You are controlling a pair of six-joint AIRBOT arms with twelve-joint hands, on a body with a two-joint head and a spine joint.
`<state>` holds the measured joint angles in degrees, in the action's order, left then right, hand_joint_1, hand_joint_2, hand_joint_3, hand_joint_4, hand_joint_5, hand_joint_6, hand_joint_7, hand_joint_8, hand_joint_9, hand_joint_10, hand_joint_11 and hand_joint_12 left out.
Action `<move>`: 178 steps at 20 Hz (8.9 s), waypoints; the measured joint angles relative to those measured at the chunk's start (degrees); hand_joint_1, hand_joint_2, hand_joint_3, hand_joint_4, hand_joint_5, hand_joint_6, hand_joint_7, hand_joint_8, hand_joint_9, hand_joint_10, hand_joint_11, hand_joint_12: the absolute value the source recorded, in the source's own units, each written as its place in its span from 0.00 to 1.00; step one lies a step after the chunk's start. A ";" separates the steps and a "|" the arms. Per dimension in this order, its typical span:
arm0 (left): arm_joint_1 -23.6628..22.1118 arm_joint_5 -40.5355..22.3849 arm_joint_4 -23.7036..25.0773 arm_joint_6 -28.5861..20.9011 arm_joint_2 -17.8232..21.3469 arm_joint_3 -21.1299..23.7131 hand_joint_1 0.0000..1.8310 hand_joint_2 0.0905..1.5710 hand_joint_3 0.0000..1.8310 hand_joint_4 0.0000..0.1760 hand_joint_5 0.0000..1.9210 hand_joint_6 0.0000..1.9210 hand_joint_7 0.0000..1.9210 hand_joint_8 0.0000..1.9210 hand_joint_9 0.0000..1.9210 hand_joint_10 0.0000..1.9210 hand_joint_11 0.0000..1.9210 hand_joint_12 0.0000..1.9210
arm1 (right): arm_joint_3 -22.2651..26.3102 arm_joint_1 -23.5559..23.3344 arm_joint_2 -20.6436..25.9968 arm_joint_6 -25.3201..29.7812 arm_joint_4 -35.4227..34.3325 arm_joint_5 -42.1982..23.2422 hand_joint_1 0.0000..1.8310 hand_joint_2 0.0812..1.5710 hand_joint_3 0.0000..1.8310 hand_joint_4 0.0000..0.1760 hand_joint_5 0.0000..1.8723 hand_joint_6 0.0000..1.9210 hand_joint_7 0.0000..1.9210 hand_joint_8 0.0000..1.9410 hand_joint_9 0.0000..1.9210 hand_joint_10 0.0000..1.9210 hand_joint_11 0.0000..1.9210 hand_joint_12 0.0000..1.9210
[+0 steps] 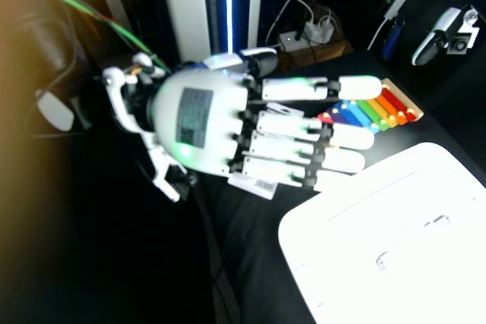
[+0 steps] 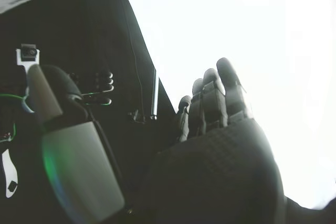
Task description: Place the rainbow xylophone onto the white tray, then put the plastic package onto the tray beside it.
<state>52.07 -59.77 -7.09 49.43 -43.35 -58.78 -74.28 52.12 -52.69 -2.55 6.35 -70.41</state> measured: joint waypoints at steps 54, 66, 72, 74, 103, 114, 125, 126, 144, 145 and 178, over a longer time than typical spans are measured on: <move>-10.99 39.82 51.63 -31.12 -9.49 -7.48 0.24 0.30 0.00 0.31 0.00 0.00 0.00 0.00 0.00 0.00 0.00 0.00 | -0.63 0.00 -2.49 0.17 1.38 0.81 0.31 0.46 0.00 0.92 0.07 0.00 0.03 0.00 0.05 0.01 0.07 0.01; -8.74 38.80 52.52 -31.82 -7.19 -5.60 0.25 0.33 0.00 0.07 0.00 0.00 0.00 0.00 0.00 0.00 0.00 0.00 | -0.63 0.00 -2.80 0.17 1.70 0.85 0.33 0.45 0.00 0.98 0.05 0.00 0.02 0.00 0.06 0.00 0.07 0.01; -8.26 38.77 53.88 -32.76 -6.82 -5.44 0.26 0.32 0.00 0.05 0.00 0.00 0.00 0.00 0.00 0.00 0.00 0.00 | -0.63 0.00 -2.80 0.17 1.75 0.85 0.36 0.45 0.00 0.82 0.07 0.01 0.05 0.01 0.06 0.00 0.07 0.01; -8.26 38.80 53.92 -32.76 -6.82 -5.44 0.25 0.32 0.00 0.11 0.00 0.00 0.00 0.00 0.00 0.00 0.00 0.00 | -0.63 0.00 -2.80 0.17 1.88 0.85 0.37 0.45 0.00 0.86 0.07 0.01 0.03 0.00 0.05 0.00 0.06 0.01; -7.56 33.11 43.32 -24.33 -0.68 -0.70 0.22 0.34 0.00 0.00 0.00 0.00 0.00 0.00 0.00 0.00 0.00 0.00 | -0.22 0.00 -3.41 0.17 2.05 0.87 0.41 0.46 0.00 0.68 0.08 0.00 0.05 0.00 0.04 0.00 0.06 0.01; -6.34 35.69 43.82 -24.30 -3.17 -1.92 0.23 0.33 0.00 0.12 0.00 0.00 0.00 0.00 0.00 0.00 0.00 0.00 | -0.22 0.00 -3.48 0.17 1.81 0.83 0.40 0.46 0.00 0.79 0.07 0.00 0.05 0.00 0.04 0.00 0.08 0.02; -6.08 40.04 44.76 -24.33 -7.45 -5.05 0.23 0.33 0.00 0.03 0.00 0.00 0.00 0.00 0.00 0.00 0.01 0.01 | -0.22 0.00 -3.52 0.17 1.84 0.83 0.40 0.44 0.00 0.59 0.07 0.00 0.06 0.00 0.06 0.00 0.10 0.02; -6.08 40.04 44.76 -24.35 -8.00 -5.40 0.25 0.32 0.00 0.12 0.00 0.00 0.00 0.00 0.00 0.00 0.00 0.00 | -0.22 0.00 -3.52 0.17 1.88 0.83 0.40 0.44 0.00 0.57 0.07 0.00 0.07 0.01 0.06 0.00 0.09 0.02; -4.94 40.48 46.53 -24.33 -10.12 -6.21 0.31 0.32 0.00 0.06 0.00 0.00 0.00 0.00 0.00 0.00 0.00 0.00 | 0.02 0.00 -3.52 0.17 2.16 0.74 0.39 0.40 0.00 0.70 0.09 0.01 0.06 0.00 0.06 0.00 0.11 0.03; -4.94 40.61 46.80 -24.35 -10.23 -6.21 0.32 0.33 0.01 0.05 0.00 0.00 0.00 0.00 0.01 0.00 0.02 0.01 | 0.02 0.00 -3.52 0.17 2.29 0.63 0.39 0.40 0.00 0.76 0.08 0.00 0.06 0.00 0.07 0.00 0.11 0.03; -4.46 36.76 40.19 -21.55 -11.47 -7.76 0.69 0.77 0.00 0.49 0.11 0.80 0.31 0.76 0.27 0.80 0.27 0.86 | 0.46 0.00 -3.52 0.17 2.64 0.37 0.33 0.46 0.00 0.71 0.09 0.00 0.12 0.00 0.11 0.00 0.14 0.04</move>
<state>47.62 -23.00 33.10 27.88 -54.83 -66.54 -73.82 52.12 -56.21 -2.37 8.99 -70.04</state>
